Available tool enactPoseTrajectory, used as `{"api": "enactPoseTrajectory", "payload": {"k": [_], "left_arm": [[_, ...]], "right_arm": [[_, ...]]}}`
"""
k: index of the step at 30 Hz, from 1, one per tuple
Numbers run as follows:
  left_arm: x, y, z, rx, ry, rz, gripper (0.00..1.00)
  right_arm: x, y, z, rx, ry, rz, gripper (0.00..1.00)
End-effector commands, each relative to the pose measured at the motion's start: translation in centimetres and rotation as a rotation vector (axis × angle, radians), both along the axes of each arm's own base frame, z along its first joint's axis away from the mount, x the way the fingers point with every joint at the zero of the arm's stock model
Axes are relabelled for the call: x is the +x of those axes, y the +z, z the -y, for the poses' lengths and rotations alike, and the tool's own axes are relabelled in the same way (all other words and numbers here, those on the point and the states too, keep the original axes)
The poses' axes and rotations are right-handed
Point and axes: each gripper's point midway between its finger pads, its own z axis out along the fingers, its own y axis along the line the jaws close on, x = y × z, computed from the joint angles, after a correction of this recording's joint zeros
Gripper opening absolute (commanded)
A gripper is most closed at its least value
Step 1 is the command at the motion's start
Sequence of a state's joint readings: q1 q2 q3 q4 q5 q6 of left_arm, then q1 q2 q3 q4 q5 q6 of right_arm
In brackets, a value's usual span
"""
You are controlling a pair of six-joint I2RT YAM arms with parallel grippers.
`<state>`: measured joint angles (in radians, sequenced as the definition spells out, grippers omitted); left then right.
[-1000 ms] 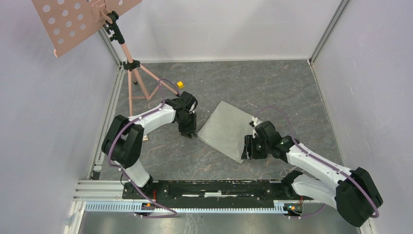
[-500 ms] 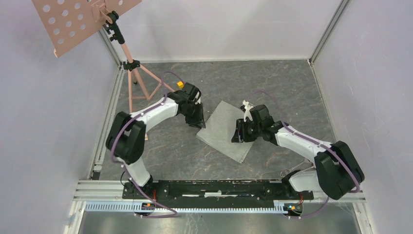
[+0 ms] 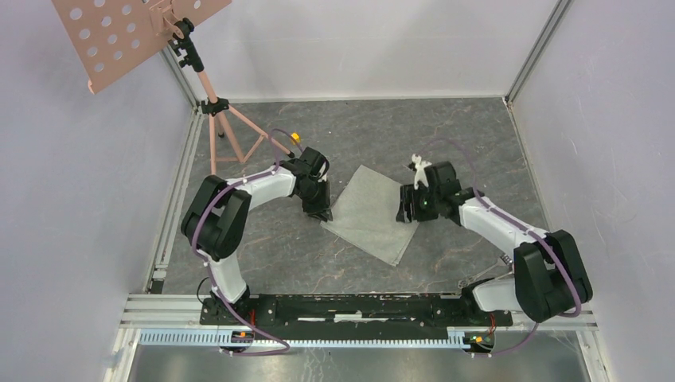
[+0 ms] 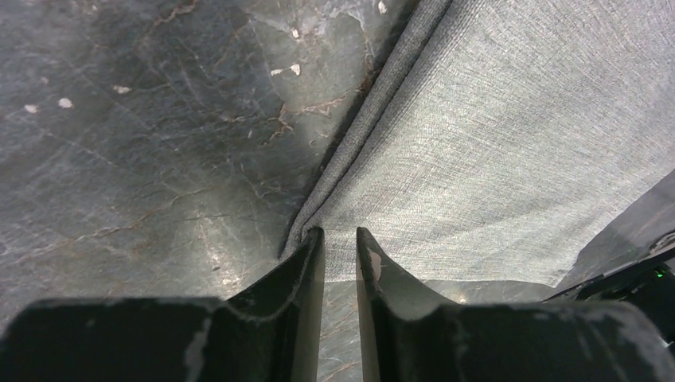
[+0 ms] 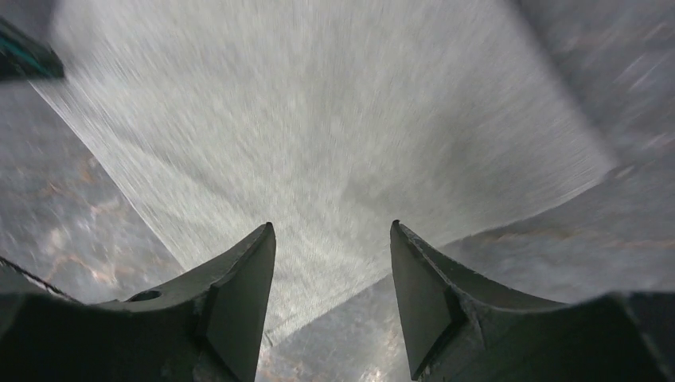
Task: Fold the napkin into a case and place the utensils inside
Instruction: Smooth out the square-folded napkin at the center of the board.
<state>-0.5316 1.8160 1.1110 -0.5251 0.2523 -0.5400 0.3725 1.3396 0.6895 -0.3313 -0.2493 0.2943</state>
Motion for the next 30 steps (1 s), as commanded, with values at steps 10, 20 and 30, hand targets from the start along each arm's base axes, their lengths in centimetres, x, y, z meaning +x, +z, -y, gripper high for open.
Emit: {"api": "enactPoseTrajectory", "payload": {"k": [10, 20, 30], "left_arm": [[0.2, 0.8, -0.3, 0.026, -0.005, 0.005, 0.31], [-2.4, -3.0, -3.6, 0.149, 0.047, -0.036, 0.28], [-2.5, -1.5, -3.1, 0.106, 0.046, -0.009, 0.28]], "right_arm": [[8.8, 1.6, 2.4, 0.122, -0.097, 0.091, 0.57], [7.7, -3.4, 7.8, -0.053, -0.171, 0.023, 0.54], [10.1, 6.1, -4.3, 0.263, 0.053, 0.227, 0.66]]}}
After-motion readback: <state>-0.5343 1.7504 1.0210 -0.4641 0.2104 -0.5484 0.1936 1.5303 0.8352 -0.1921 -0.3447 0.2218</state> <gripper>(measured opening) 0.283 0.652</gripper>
